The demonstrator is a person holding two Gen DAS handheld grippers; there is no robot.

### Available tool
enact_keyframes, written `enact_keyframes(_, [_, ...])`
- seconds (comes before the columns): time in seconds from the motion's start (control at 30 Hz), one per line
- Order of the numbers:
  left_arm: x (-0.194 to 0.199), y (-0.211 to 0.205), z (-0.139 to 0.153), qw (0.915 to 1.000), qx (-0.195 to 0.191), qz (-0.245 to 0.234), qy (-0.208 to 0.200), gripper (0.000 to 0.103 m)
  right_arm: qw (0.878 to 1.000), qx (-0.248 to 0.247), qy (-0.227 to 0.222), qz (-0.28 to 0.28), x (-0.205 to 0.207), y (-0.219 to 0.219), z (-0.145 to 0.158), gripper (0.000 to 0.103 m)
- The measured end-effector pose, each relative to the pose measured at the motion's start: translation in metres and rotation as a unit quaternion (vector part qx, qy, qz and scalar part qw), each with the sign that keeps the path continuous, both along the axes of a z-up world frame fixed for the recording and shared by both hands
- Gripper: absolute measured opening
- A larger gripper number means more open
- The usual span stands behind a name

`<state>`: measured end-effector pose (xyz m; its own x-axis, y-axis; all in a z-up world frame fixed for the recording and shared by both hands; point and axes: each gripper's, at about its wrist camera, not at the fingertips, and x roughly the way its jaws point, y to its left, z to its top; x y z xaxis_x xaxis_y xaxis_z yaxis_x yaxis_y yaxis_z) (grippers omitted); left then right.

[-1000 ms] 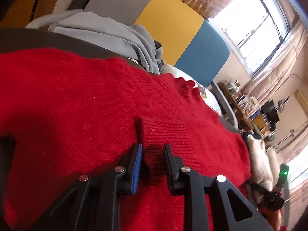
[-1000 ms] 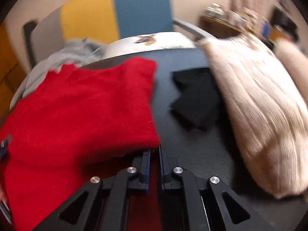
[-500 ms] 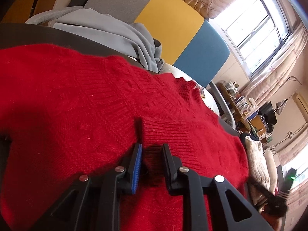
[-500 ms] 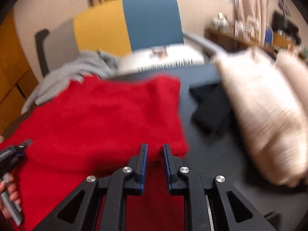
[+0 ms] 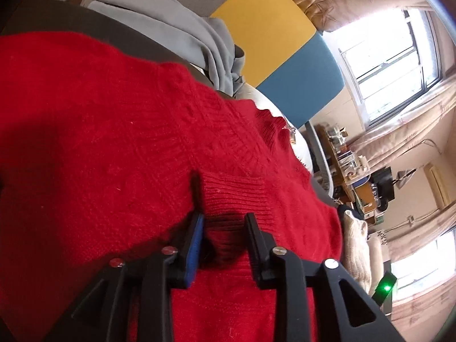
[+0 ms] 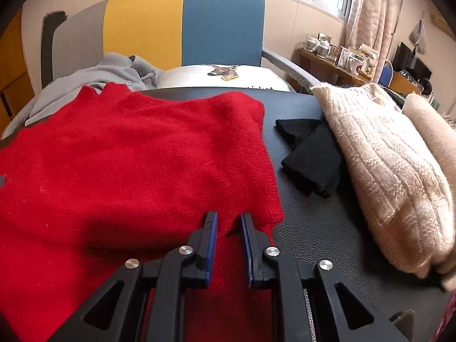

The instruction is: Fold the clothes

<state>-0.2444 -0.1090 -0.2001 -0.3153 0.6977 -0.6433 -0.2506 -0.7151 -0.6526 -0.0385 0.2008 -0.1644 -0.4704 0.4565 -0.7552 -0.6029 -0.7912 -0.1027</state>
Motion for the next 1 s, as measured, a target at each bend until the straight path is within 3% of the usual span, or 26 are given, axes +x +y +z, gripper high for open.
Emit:
enact_keyframes(0.17, [-0.002, -0.006, 0.025, 0.9987, -0.025, 0.012, 0.043, 0.007, 1.0, -0.002, 0.001, -0.001, 0.002, 0.0, 0.001, 0.018])
enact_keyframes(0.27, [-0.005, -0.001, 0.011, 0.9969, -0.07, 0.002, 0.037, 0.007, 1.0, 0.001, -0.001, -0.001, 0.001, -0.001, 0.002, 0.018])
enact_keyframes(0.33, [-0.001, 0.001, 0.002, 0.9955, -0.071, -0.014, 0.061, 0.008, 1.0, 0.006, -0.005, -0.001, 0.0, -0.002, 0.001, 0.018])
enact_keyframes(0.47, [-0.005, -0.011, 0.002, 0.9994, -0.018, -0.007, 0.029, 0.014, 1.0, 0.011, -0.008, -0.001, -0.001, -0.004, 0.001, 0.018])
enact_keyframes(0.57, [-0.01, -0.044, 0.011, 0.9991, 0.024, 0.034, -0.004, 0.021, 1.0, 0.012, -0.008, -0.001, -0.002, -0.004, 0.001, 0.018])
enact_keyframes(0.67, [-0.008, -0.096, 0.03, 0.9936, 0.047, 0.101, 0.015, 0.029, 1.0, 0.012, -0.008, -0.001, -0.001, -0.004, 0.002, 0.018])
enact_keyframes(0.73, [-0.007, -0.138, 0.04, 0.9862, 0.052, 0.155, 0.03, 0.034, 1.0, 0.011, -0.007, -0.002, -0.001, -0.003, 0.002, 0.019])
enact_keyframes(0.83, [-0.006, -0.205, 0.051, 0.9682, 0.05, 0.241, 0.045, 0.035, 1.0, 0.011, -0.006, -0.002, -0.001, -0.003, 0.002, 0.02])
enact_keyframes(0.93, [-0.005, -0.276, 0.053, 0.9411, 0.027, 0.333, 0.049, 0.036, 1.0, 0.011, -0.007, -0.003, -0.001, -0.002, 0.003, 0.02])
enact_keyframes(1.0, [-0.002, -0.315, 0.054, 0.9172, 0.017, 0.395, 0.047, 0.036, 1.0, 0.012, -0.008, -0.003, -0.002, -0.002, 0.003, 0.021])
